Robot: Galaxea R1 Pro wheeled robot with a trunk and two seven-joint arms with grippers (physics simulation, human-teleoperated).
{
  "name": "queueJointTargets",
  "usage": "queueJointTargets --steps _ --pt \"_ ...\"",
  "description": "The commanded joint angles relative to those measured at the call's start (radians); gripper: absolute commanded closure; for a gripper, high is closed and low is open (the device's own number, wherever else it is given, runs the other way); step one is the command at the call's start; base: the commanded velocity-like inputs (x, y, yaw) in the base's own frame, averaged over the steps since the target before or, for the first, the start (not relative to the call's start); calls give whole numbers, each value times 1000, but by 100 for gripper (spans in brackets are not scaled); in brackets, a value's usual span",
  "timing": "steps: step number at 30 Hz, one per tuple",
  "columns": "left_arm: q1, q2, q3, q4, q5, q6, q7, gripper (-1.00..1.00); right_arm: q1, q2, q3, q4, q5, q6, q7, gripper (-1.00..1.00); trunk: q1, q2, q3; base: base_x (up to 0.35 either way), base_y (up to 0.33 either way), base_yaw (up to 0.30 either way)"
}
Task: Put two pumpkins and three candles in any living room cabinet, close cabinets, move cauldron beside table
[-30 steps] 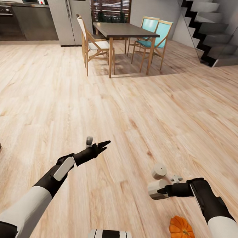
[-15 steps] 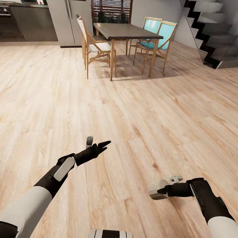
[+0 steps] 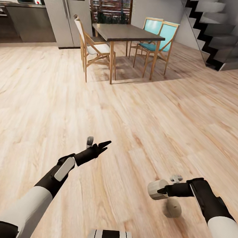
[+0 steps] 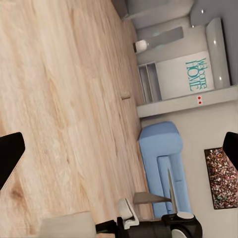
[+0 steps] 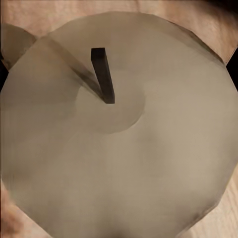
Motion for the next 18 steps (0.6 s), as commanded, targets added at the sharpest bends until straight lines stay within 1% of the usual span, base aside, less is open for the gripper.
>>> queueJointTargets --steps 1,6,7,11,18 --pt "0 0 0 0 0 0 0 -100 0 0 0 0 -3 1 0 100 0 0 0 329 0 0" --pt "0 -1 0 1 0 0 0 -100 0 0 0 0 -3 1 1 100 0 0 0 323 0 -3" --pt "0 0 0 1 0 0 0 -100 0 0 0 0 -3 1 1 100 0 0 0 163 0 -102" --pt "0 0 0 1 0 0 0 -100 0 0 0 0 -4 1 1 100 0 0 1 65 0 -207" --pt "0 1 0 1 0 0 0 -100 0 0 0 0 -4 1 1 100 0 0 4 6 0 -269"
